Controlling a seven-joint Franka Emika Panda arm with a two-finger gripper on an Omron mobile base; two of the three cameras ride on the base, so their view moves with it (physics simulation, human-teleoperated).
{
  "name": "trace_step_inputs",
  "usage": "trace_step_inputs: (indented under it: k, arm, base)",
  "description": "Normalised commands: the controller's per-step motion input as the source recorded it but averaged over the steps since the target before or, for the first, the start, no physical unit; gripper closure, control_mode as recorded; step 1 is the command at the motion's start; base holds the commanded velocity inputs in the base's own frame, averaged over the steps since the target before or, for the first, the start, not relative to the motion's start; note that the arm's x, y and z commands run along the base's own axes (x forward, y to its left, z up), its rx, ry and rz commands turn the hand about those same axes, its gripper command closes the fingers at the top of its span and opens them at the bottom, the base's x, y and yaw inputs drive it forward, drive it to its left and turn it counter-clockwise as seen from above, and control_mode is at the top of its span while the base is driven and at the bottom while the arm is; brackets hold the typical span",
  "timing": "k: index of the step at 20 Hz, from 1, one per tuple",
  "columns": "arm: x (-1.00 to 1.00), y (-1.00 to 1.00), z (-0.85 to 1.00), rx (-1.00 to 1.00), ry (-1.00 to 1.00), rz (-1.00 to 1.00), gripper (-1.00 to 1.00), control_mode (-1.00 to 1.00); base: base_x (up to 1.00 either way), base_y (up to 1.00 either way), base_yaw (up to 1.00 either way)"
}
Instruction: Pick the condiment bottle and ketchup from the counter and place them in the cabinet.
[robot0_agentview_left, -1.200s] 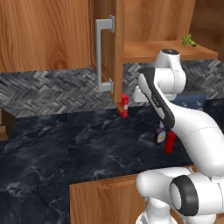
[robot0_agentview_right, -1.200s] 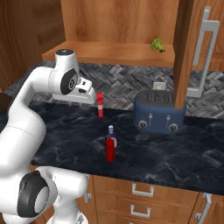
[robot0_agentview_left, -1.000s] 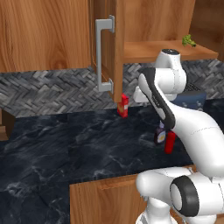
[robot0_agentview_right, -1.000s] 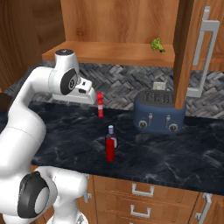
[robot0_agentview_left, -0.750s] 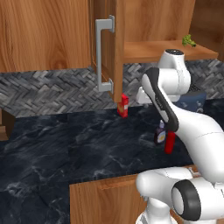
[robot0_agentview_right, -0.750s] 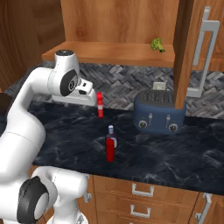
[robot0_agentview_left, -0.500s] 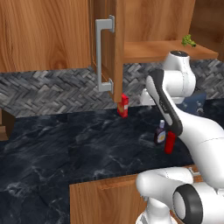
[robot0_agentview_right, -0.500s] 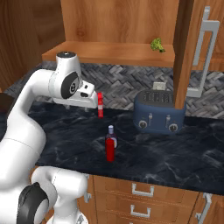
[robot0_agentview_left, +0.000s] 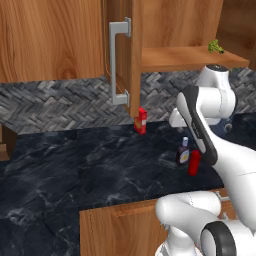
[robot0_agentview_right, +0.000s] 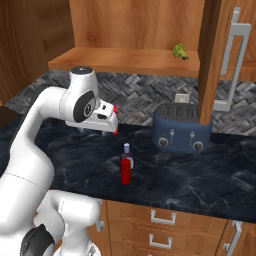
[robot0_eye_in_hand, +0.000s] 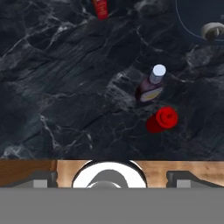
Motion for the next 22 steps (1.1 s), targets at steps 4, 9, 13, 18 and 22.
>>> trace_step_inputs:
  k: [4, 9, 13, 18, 22]
  arm:
    - [-0.28, -0.2, -0.17, 0.0, 0.0, 0.0, -1.0, -1.0]
    - [-0.27, -0.17, -0.18, 0.0, 0.0, 0.01, -1.0, -1.0]
    - [-0.15, -0.18, -0.21, 0.0, 0.0, 0.03, -1.0, -1.0]
    - [-0.13, -0.16, -0.25, 0.0, 0.0, 0.03, -1.0, -1.0]
    - [-0.17, -0.15, -0.27, 0.0, 0.0, 0.03, -1.0, -1.0]
  base:
    - [0.0, 0.0, 0.0]
    - [0.0, 0.0, 0.0]
    - [0.0, 0.0, 0.0]
    - [0.0, 0.0, 0.0]
    - [0.0, 0.0, 0.0]
